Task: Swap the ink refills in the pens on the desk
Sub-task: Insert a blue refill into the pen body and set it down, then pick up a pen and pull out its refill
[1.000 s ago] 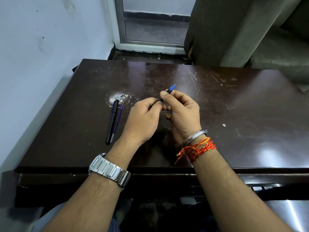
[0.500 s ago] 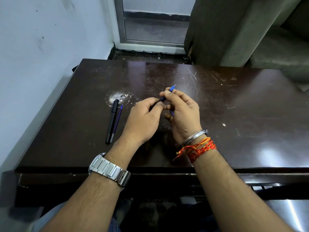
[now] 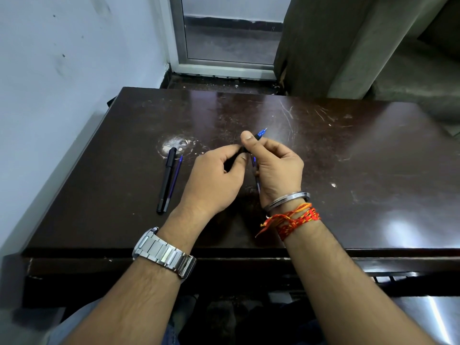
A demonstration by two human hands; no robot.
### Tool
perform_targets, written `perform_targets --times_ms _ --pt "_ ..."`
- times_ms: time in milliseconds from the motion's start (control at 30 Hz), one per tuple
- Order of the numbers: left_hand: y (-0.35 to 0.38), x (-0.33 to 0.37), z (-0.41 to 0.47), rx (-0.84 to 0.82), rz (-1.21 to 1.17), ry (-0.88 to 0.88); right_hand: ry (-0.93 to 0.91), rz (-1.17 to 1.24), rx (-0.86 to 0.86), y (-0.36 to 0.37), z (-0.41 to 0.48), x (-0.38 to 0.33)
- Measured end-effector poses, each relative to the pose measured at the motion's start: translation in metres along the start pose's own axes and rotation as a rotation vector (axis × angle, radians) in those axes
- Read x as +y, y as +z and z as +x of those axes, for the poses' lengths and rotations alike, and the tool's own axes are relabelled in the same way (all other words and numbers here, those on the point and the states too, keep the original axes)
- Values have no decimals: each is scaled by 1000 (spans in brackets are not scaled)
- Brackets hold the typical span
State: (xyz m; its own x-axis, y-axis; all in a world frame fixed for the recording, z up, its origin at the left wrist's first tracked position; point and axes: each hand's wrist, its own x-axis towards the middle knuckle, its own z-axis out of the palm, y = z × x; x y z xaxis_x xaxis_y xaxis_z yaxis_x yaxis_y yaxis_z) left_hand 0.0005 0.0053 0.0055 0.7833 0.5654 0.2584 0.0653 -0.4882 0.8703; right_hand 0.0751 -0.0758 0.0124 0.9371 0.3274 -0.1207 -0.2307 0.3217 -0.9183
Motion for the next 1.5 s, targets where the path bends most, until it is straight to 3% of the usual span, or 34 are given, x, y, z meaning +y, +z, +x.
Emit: perform_targets --times_ms 200,533,633,767,1067,1367,1500 --pt "0 -2 0 -12 20 -5 109 79 -63 2 2 -4" --pt "1 -4 -1 17 111 57 15 24 -12 1 -1 -4" --pt "1 -6 0 45 88 35 -101 -325 1 -4 2 -7" --pt "-1 -11 3 73 84 -48 -265 -854 188 -19 11 -12" --pt "1 -10 3 36 133 -110 -35 -1378 117 -42 28 -19" --pt "0 -9 2 -3 139 -91 -39 -1359 94 -45 28 -15" --pt "1 -9 1 -24 108 -75 -238 -998 137 -35 26 -14"
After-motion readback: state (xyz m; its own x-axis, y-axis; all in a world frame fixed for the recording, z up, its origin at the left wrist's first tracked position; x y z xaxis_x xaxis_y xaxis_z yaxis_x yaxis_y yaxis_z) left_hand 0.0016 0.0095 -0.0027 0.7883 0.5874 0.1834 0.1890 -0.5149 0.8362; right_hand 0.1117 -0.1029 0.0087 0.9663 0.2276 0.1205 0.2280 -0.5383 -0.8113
